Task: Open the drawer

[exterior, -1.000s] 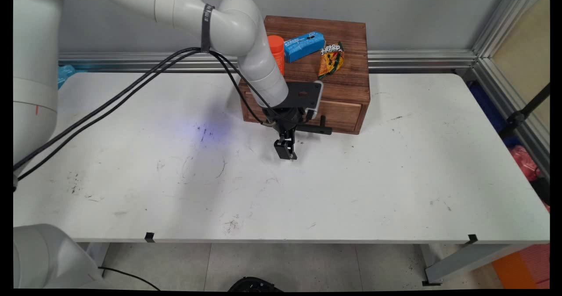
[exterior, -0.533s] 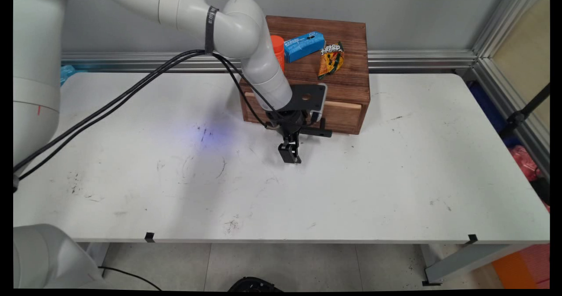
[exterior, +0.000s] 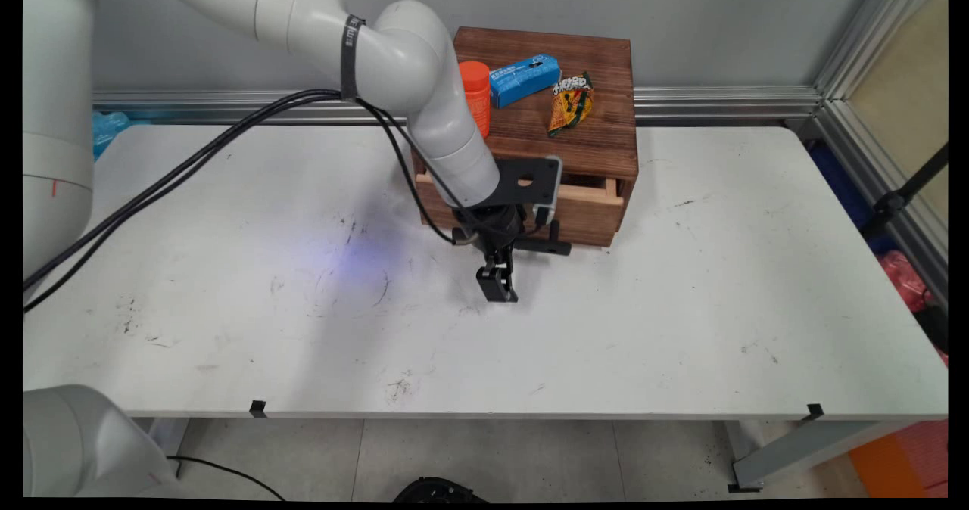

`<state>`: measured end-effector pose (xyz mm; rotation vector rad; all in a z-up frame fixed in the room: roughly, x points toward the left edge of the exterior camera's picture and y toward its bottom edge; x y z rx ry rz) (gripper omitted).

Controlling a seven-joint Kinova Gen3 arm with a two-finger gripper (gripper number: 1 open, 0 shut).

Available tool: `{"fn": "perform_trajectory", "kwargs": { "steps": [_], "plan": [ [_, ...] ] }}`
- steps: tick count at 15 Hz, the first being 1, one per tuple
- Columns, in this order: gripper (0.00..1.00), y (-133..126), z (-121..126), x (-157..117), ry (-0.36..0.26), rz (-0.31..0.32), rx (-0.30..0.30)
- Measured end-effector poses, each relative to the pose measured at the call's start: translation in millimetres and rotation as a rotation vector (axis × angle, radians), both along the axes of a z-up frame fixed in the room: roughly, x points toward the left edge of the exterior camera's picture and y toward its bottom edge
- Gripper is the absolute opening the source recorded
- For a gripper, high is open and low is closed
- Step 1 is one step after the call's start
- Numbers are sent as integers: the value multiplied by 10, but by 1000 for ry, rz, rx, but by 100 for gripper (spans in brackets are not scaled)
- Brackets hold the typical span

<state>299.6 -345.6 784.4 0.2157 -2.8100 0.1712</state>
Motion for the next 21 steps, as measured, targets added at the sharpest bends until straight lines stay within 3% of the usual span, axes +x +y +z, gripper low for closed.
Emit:
{"fn": "perform_trajectory", "kwargs": {
  "steps": [12,21],
  "plan": [
    [100,607,16,-177,21,27,73],
    [100,1028,61,-312,34,39,88]
  ]
}}
